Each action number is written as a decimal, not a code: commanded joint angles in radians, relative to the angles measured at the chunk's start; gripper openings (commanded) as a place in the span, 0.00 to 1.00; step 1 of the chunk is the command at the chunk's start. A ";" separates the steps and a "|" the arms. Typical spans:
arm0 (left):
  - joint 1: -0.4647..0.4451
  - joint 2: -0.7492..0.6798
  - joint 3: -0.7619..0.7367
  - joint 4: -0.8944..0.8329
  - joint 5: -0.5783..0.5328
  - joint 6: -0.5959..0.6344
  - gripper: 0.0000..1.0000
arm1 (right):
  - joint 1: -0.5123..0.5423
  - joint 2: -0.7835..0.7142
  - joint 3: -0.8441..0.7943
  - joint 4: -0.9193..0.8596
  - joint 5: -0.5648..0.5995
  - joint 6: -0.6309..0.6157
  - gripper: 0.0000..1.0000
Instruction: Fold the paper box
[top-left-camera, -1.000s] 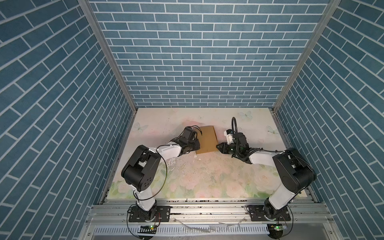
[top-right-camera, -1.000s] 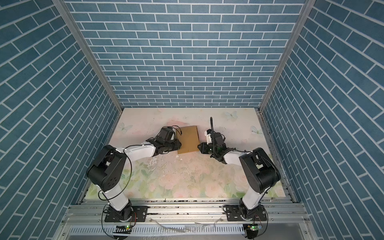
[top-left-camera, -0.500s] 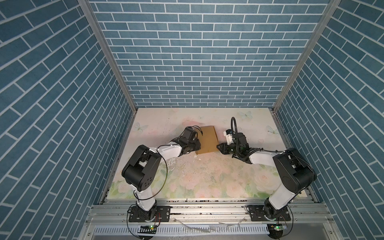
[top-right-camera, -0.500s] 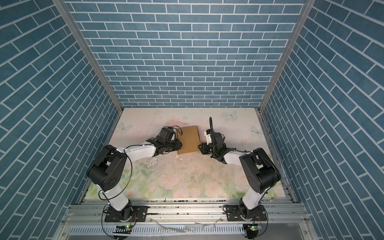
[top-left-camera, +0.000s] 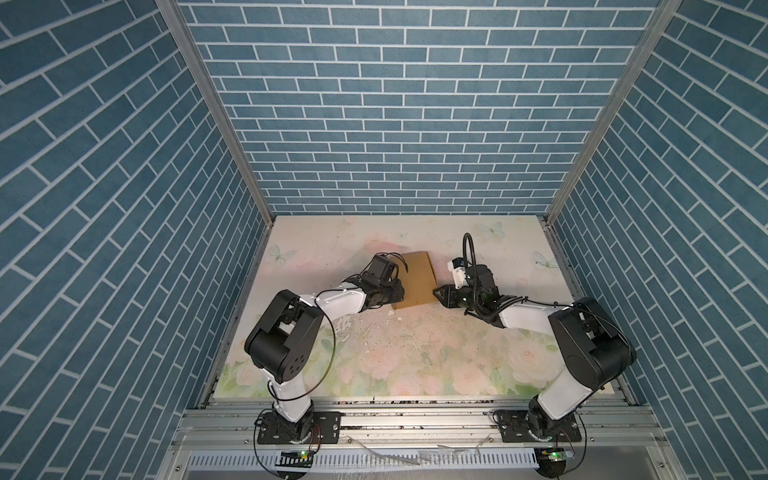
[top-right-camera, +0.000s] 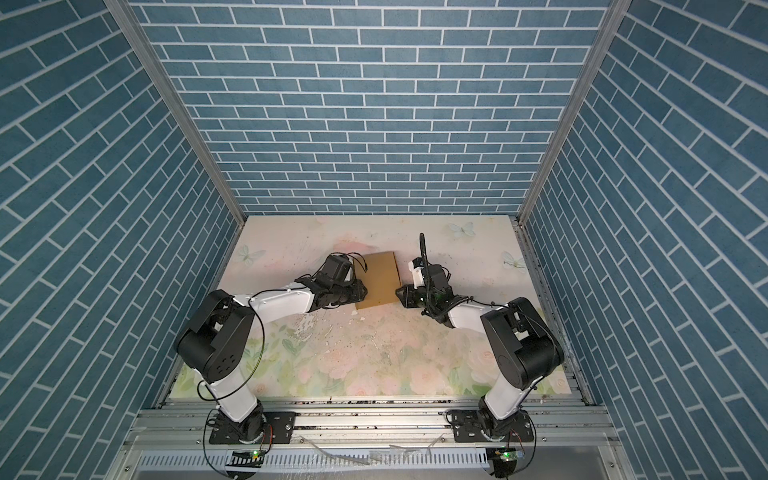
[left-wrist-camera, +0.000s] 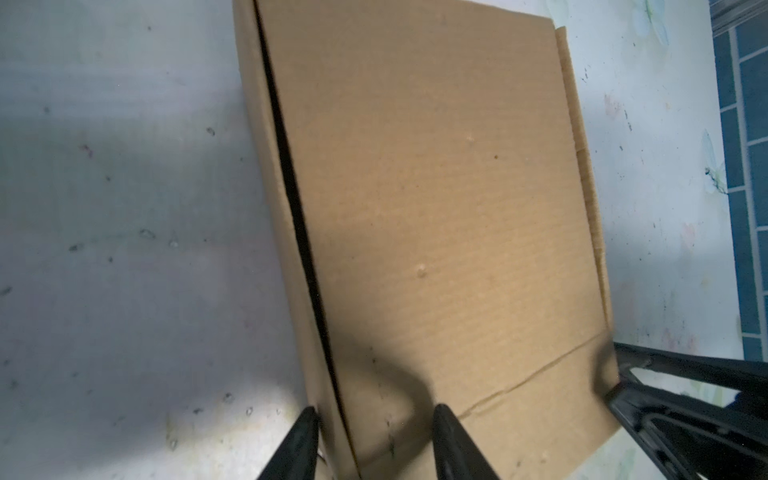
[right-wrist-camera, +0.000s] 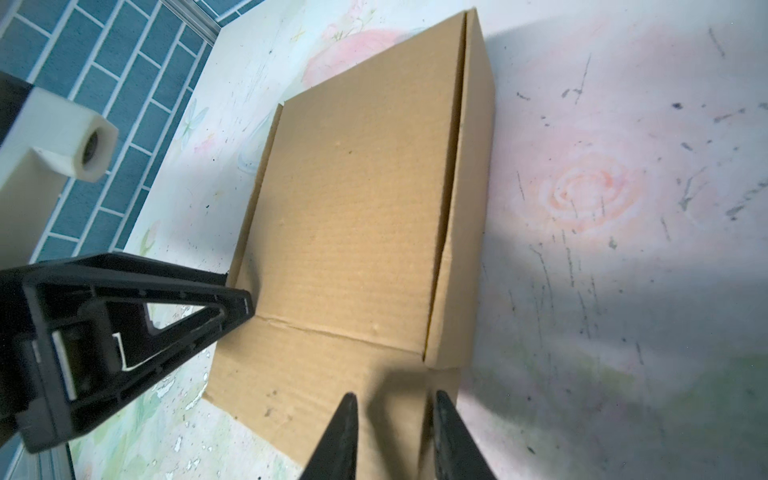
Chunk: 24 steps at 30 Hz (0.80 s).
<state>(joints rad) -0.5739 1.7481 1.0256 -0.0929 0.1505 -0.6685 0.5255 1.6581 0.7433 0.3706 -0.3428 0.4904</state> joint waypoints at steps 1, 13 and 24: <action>0.004 -0.061 -0.006 -0.066 -0.017 -0.023 0.54 | 0.005 -0.035 0.024 -0.008 -0.023 0.001 0.32; 0.010 -0.134 -0.119 -0.003 0.041 -0.136 0.55 | 0.004 -0.051 0.015 -0.074 -0.018 0.033 0.34; -0.016 -0.089 -0.141 0.077 0.073 -0.178 0.50 | 0.005 -0.056 -0.013 -0.072 -0.039 0.058 0.34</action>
<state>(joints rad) -0.5766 1.6352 0.8829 -0.0494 0.2115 -0.8330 0.5255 1.6264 0.7433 0.3027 -0.3641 0.5205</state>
